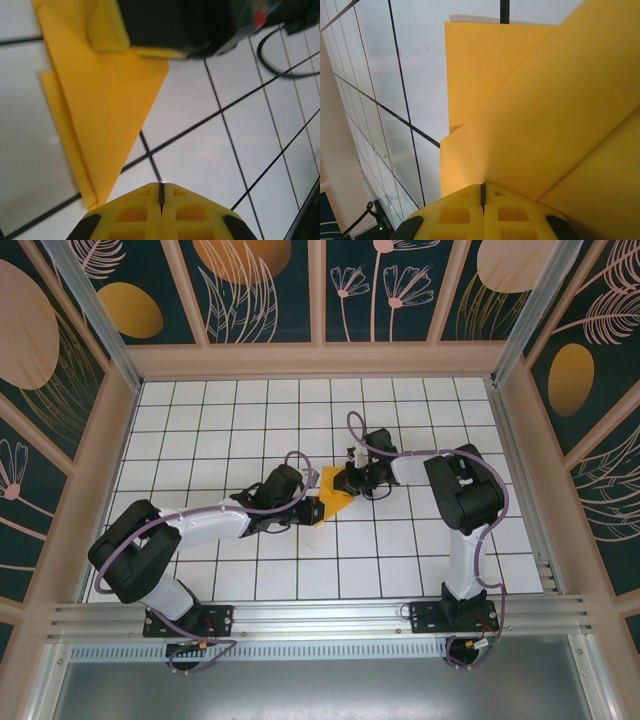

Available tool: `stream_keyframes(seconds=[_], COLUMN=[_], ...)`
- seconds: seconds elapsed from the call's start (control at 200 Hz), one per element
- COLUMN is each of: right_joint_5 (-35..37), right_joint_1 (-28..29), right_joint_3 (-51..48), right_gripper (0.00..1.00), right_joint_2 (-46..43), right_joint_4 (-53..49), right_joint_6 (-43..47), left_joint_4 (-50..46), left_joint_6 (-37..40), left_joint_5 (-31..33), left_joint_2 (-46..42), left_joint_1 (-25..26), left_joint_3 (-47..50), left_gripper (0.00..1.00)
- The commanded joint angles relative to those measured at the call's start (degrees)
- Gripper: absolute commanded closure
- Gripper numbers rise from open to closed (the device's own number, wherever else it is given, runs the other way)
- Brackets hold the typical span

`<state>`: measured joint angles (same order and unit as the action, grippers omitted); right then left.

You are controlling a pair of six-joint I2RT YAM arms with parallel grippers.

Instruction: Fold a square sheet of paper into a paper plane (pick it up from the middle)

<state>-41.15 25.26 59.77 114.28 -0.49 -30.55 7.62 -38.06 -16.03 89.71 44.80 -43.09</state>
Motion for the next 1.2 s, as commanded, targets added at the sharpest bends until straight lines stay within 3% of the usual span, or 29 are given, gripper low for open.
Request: stream_keyframes(seconds=[0.0,0.47,0.741,1.191], right_joint_5=[10.2,10.2,11.2,12.3], right_joint_1=[-0.1,-0.1,-0.3,-0.3], right_joint_3=[-2.0,-1.9,-1.3,-0.4], right_gripper=[1.0,1.0,1.0,1.0], right_joint_2=[6.4,6.5,7.1,7.6], right_joint_4=[-5.3,-5.8,-7.4,-8.9], right_joint_6=[0.7,0.8,0.8,0.4], left_joint_4=[2.2,3.3,2.5,-7.2], left_joint_6=[0.6,-0.6,0.7,4.8], left_joint_5=[2.8,1.4,-4.6,-4.5], left_joint_2=[3.5,16.5,14.9,10.6], left_joint_1=[0.0,-2.0,-1.9,1.3], left_joint_3=[-3.2,-7.2,0.8,5.8], left_gripper=[1.0,1.0,1.0,1.0])
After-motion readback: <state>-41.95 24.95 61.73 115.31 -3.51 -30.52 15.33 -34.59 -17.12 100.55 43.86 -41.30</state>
